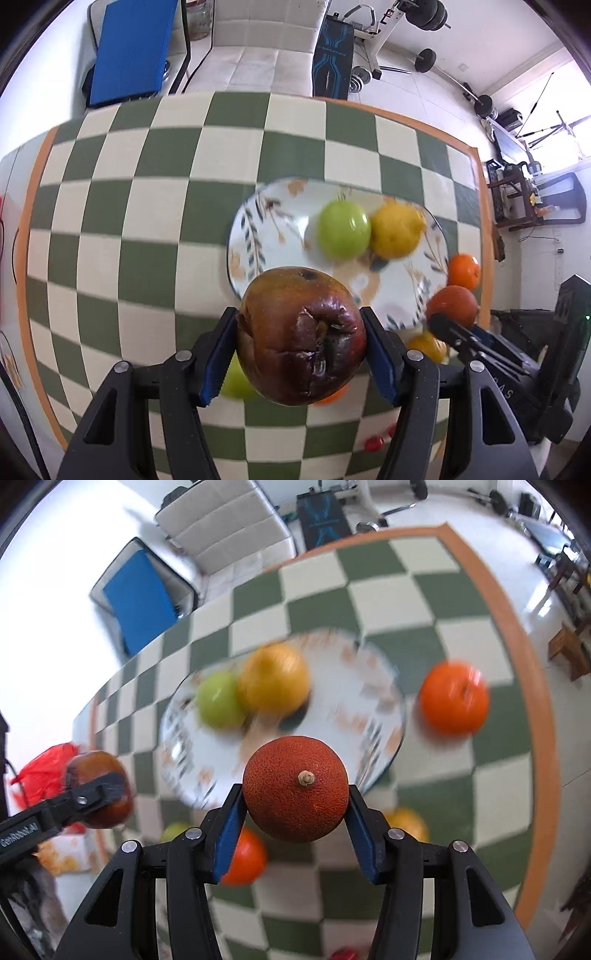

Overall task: Organize fruits
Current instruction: 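Set the blood orange on the plate with the right tool while the left sets the bruised apple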

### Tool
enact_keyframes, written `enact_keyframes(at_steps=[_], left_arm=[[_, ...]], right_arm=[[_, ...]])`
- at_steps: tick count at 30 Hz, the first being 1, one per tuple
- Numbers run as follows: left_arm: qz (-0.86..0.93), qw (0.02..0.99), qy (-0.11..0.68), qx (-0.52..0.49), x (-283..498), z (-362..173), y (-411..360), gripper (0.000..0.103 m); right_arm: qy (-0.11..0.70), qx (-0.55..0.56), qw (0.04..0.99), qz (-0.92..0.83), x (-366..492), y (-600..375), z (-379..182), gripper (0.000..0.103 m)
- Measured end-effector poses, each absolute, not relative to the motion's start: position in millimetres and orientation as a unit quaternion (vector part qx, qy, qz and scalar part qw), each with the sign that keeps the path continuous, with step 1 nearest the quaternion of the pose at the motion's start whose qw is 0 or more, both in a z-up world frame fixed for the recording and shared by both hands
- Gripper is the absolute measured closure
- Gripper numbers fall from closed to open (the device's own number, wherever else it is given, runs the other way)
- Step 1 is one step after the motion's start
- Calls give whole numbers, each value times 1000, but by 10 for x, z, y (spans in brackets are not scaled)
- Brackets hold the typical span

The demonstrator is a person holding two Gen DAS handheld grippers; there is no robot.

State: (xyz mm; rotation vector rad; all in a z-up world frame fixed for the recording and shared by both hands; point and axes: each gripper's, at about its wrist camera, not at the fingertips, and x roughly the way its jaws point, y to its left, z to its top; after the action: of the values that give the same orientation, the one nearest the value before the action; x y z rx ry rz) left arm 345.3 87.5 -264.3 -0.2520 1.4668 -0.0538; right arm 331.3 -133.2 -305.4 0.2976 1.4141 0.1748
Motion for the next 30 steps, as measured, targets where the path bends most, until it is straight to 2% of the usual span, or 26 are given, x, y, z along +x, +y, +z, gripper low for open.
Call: enact_keyframes(at_steps=[10,23,25,27,29,30], left_arm=[[-30,679,723,-121,4274,-3373,935,40],[-22,667,728,-153,4334,-3476,1013,38],[-20,668,728,-154,4339,-3465,1028,38],[-19,670,726,-154,4338,-3445,1040,37],[-17,675,721,-153,4330,-3397,1052,31],[-17,680,718,-150,4318,-3355,1055,31]], right_arm=[[687,56,721,71,3762,-1309,-3504,47],[703,52,705,70,3832,-1190,-3647,46],[704,56,704,69,3840,-1184,-3646,42],[701,59,707,67,3843,-1200,-3626,28],[697,66,712,62,3836,-1241,-3578,23],[696,69,712,61,3829,-1274,-3550,21]])
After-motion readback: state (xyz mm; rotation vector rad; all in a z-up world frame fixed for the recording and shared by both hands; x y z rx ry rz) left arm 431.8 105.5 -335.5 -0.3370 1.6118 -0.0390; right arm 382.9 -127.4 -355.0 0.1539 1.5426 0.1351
